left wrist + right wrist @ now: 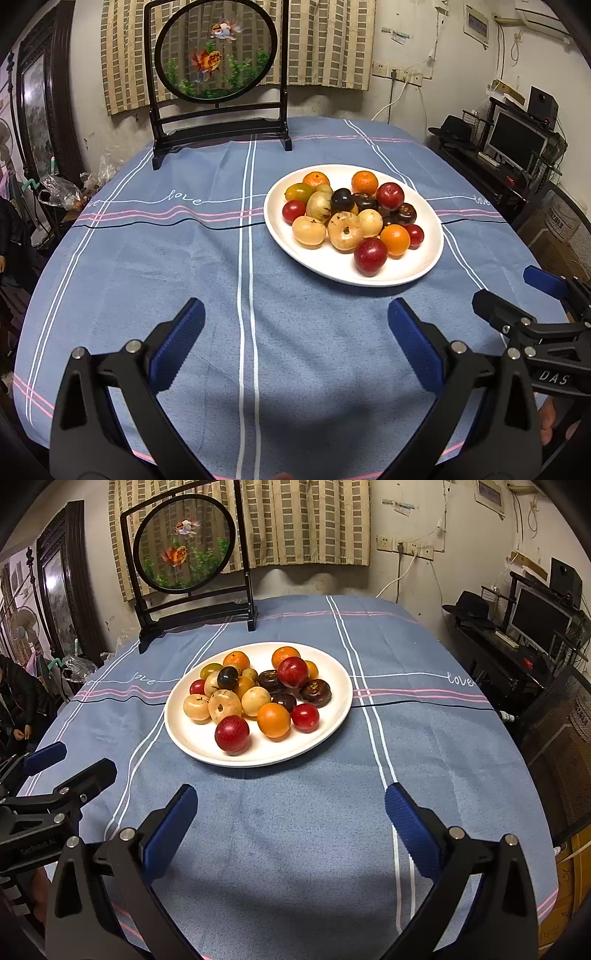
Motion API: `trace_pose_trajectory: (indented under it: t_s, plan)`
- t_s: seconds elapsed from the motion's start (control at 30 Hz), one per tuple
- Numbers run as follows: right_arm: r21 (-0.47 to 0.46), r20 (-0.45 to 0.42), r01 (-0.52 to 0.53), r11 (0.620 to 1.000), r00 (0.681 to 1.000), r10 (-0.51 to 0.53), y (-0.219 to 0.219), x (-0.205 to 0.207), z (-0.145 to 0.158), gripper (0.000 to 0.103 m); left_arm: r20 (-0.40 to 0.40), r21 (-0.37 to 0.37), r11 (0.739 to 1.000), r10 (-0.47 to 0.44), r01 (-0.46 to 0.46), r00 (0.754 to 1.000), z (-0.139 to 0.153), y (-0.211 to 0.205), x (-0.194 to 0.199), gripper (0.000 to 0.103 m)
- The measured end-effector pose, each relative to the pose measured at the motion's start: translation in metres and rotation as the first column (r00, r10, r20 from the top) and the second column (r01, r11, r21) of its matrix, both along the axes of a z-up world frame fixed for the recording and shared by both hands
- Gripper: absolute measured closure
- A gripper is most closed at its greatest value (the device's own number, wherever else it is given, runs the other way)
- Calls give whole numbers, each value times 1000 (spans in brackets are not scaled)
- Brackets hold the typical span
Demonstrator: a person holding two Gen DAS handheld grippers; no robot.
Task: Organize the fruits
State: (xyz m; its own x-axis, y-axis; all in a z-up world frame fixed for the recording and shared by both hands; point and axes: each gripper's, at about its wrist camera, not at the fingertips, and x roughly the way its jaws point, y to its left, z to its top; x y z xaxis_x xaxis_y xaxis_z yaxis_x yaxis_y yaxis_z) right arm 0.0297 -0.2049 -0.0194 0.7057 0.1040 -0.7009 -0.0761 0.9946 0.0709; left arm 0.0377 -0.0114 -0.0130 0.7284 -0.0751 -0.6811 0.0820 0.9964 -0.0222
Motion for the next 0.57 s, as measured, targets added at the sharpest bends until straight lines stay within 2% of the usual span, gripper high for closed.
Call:
trace_pose_trajectory:
  t_s: [0.13, 0.57]
  plan:
    - [4, 2, 1, 1000, 1000, -1, 0, 0, 0, 1, 12, -1, 1000, -15, 15, 1000, 1, -2, -2, 2]
    - [5, -4, -2, 1000, 1000, 2, 2, -1, -2, 1, -21, -32, 999, -30, 29, 999, -4, -2, 1, 2]
